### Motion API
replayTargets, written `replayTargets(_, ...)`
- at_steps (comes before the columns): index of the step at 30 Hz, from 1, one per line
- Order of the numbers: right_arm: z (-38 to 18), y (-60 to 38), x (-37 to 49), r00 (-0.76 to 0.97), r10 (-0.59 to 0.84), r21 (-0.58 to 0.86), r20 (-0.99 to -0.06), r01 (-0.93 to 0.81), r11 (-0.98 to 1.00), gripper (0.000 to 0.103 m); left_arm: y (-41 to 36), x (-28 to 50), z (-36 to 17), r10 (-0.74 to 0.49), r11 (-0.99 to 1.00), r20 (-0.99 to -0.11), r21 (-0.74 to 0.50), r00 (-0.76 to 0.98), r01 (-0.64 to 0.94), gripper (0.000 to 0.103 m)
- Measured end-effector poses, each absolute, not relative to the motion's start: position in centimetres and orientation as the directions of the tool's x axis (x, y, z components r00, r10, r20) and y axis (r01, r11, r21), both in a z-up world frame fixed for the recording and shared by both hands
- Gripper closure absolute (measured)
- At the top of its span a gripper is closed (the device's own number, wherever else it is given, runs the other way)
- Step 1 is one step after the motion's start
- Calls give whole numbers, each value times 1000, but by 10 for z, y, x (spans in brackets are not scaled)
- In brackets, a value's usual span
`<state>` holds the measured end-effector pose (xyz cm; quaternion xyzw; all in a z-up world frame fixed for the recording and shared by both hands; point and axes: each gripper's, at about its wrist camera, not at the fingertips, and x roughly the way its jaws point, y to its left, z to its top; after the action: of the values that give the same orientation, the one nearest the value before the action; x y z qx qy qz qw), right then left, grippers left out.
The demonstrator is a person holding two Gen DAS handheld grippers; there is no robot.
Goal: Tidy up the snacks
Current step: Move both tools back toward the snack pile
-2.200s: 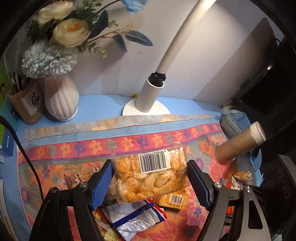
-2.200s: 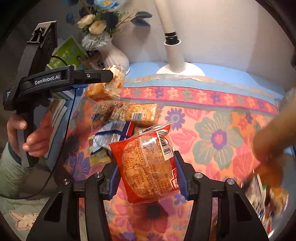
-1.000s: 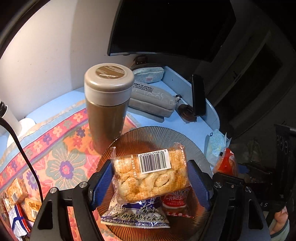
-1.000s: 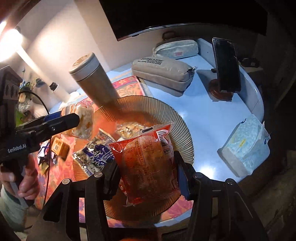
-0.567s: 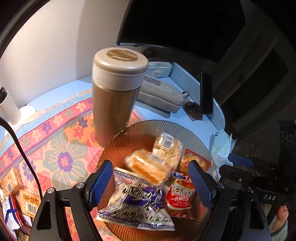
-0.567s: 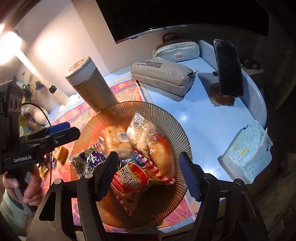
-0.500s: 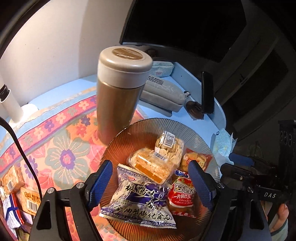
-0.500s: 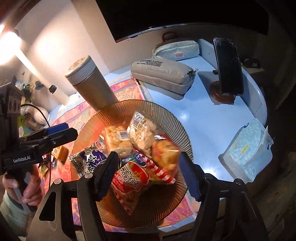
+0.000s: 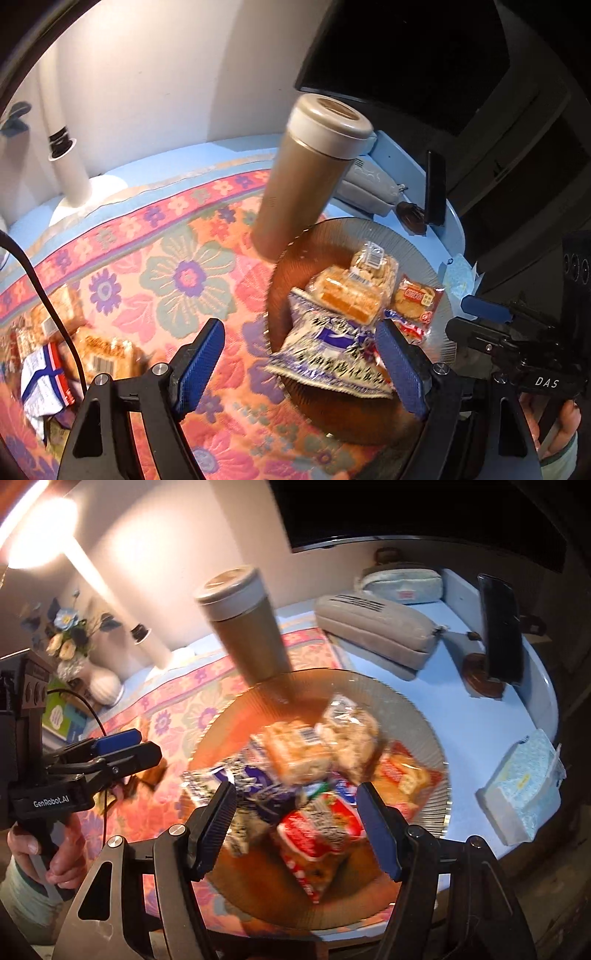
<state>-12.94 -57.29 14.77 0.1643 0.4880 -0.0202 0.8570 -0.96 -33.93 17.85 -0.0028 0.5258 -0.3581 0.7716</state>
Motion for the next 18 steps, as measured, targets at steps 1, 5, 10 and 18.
replayTargets(1, 148, -567, -127, 521, 132, 262, -843, 184, 947, 36, -331, -9, 178, -551, 751, -811, -380, 197, 540, 21)
replayTargets(5, 148, -543, -116, 510, 156, 263, -846, 144, 954, 36, -297, -6, 174, -528, 786, -820, -372, 222, 494, 21)
replayTargets(10, 150, -505, -99, 492, 187, 257, -850, 79, 963, 36, -244, 1, 166, -489, 837, -834, -368, 254, 405, 21)
replayTargets(18, 143, -453, -75, 458, 220, 245, -861, -6, 970, 36, -145, 8, 152, -395, 914, -861, -335, 321, 227, 21)
